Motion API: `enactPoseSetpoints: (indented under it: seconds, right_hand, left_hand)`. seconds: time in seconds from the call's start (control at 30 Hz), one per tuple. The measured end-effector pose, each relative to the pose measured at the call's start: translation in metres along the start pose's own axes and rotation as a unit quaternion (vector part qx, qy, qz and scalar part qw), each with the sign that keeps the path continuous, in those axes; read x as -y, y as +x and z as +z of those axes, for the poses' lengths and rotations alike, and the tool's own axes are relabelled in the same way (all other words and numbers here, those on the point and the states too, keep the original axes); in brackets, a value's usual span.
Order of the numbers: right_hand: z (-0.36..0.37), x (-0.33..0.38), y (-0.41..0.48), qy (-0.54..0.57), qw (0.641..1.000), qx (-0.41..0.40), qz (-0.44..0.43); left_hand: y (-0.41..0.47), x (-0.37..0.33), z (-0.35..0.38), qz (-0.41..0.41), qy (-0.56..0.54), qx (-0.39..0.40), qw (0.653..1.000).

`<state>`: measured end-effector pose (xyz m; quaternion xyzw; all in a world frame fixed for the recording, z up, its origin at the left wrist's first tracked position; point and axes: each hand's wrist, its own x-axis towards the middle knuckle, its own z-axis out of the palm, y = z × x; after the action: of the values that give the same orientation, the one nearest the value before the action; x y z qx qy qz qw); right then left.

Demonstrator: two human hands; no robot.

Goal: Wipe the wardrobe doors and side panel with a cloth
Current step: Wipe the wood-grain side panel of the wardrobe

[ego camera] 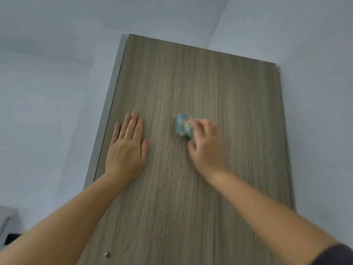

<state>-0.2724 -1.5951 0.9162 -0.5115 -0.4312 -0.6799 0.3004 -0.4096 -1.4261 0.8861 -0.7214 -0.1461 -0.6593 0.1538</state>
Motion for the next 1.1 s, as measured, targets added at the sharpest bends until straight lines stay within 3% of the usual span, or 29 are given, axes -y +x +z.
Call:
enactPoseSetpoints:
  seconds: [0.1, 0.2, 0.27, 0.3, 0.37, 0.47, 0.53, 0.6, 0.7, 0.83, 0.9, 0.97, 1.1]
  right_hand:
    - [-0.001, 0.025, -0.06, 0.026, 0.973, 0.084, -0.211]
    - [-0.012, 0.02, -0.091, 0.053, 0.906, 0.123, -0.401]
    - [-0.012, 0.009, -0.077, 0.055, 0.865, 0.127, -0.482]
    - [-0.009, 0.001, -0.062, 0.044, 0.862, 0.116, -0.492]
    - [-0.001, -0.017, -0.022, 0.024, 0.903, 0.07, -0.422]
    - [0.011, -0.037, 0.048, -0.013, 0.986, -0.004, -0.166]
    - [0.016, -0.031, 0.087, -0.024, 0.999, -0.026, -0.02]
    - [0.029, -0.009, 0.118, -0.017, 0.997, -0.038, 0.06]
    - [0.048, 0.035, 0.141, 0.004, 0.998, -0.03, 0.063]
    - [0.063, 0.086, 0.137, 0.009, 0.989, 0.034, -0.143]
    - [0.061, 0.077, 0.14, 0.009, 0.984, 0.04, -0.176]
    - [0.054, 0.047, 0.149, 0.01, 0.994, 0.006, -0.109]
    - [0.018, -0.046, 0.153, -0.056, 0.99, -0.04, 0.121]
  left_hand:
    - [0.001, 0.002, -0.002, 0.003, -0.015, -0.01, 1.0]
    - [0.001, 0.001, -0.003, 0.001, -0.017, -0.01, 1.0]
    - [0.0, 0.0, -0.003, -0.001, -0.009, -0.008, 1.0]
    - [0.001, -0.001, -0.003, -0.003, -0.006, -0.01, 1.0]
    - [0.002, 0.0, -0.006, -0.006, 0.0, -0.017, 1.0]
    - [0.008, 0.003, -0.013, -0.002, 0.0, -0.028, 1.0]
    - [0.013, 0.003, -0.016, 0.004, -0.004, -0.034, 0.999]
    - [0.017, 0.005, -0.016, 0.008, 0.01, -0.037, 0.999]
    - [0.018, 0.005, -0.014, 0.012, 0.023, -0.049, 0.998]
    - [0.017, 0.005, -0.013, 0.021, 0.017, -0.055, 0.998]
    - [0.018, 0.006, -0.012, 0.018, 0.013, -0.047, 0.999]
    - [0.018, 0.008, -0.009, 0.025, 0.016, -0.035, 0.999]
    - [0.02, 0.01, -0.006, 0.025, 0.021, -0.009, 0.999]
